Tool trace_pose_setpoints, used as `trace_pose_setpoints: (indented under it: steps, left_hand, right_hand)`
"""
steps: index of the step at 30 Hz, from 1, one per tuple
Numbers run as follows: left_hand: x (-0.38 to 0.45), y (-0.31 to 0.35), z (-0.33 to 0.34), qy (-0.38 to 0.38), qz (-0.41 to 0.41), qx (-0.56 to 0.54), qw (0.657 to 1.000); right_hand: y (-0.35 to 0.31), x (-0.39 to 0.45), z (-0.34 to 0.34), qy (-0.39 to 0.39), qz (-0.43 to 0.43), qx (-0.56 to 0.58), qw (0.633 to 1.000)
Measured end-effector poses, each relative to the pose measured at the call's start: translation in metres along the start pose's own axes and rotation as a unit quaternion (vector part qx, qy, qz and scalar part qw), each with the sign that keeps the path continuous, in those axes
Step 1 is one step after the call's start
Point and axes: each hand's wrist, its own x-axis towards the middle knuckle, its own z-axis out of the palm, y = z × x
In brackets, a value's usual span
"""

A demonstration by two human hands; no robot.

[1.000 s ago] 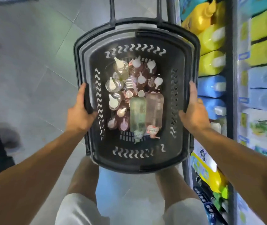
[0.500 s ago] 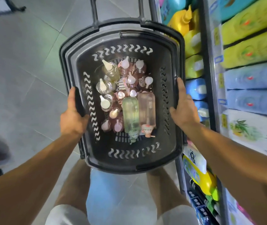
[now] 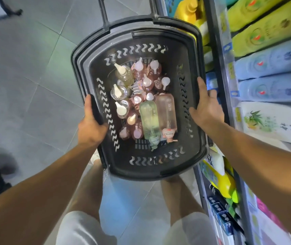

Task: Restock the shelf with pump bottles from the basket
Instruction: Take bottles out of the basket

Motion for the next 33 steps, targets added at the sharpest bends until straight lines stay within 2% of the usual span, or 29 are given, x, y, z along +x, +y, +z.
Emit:
trace_pose_setpoints:
  steps: [4,8,11,15,20,28,33]
  left_hand:
    - [-0.01,0.0,-0.02,-0.035,0.022,0.015,0.999]
    - [-0.026,0.004,-0.04,-0.053,0.077,0.071,0.993]
    - [-0.036,0.016,-0.057,-0.084,0.153,0.128,0.976]
    - [-0.052,0.038,-0.08,-0.133,0.256,0.235,0.928]
    - [-0.069,0.06,-0.095,-0.165,0.32,0.317,0.877]
    - [-0.048,0.092,-0.067,-0.203,0.457,0.417,0.759]
    - [0.012,0.104,-0.035,-0.261,0.493,0.455,0.694]
  right_hand:
    - [-0.013,-0.027,-0.008,0.013,-0.014,-0.046,0.999]
    - [-0.037,-0.072,-0.001,0.018,-0.048,0.016,0.999]
    - [-0.058,-0.113,0.007,0.008,-0.026,0.072,0.997]
    - [-0.073,-0.174,0.018,0.006,0.019,0.166,0.986]
    - [-0.07,-0.217,0.027,0.009,0.06,0.255,0.965]
    - [-0.082,-0.209,0.053,0.034,0.145,0.32,0.936]
    - [-0.101,-0.187,0.092,0.05,0.229,0.352,0.906]
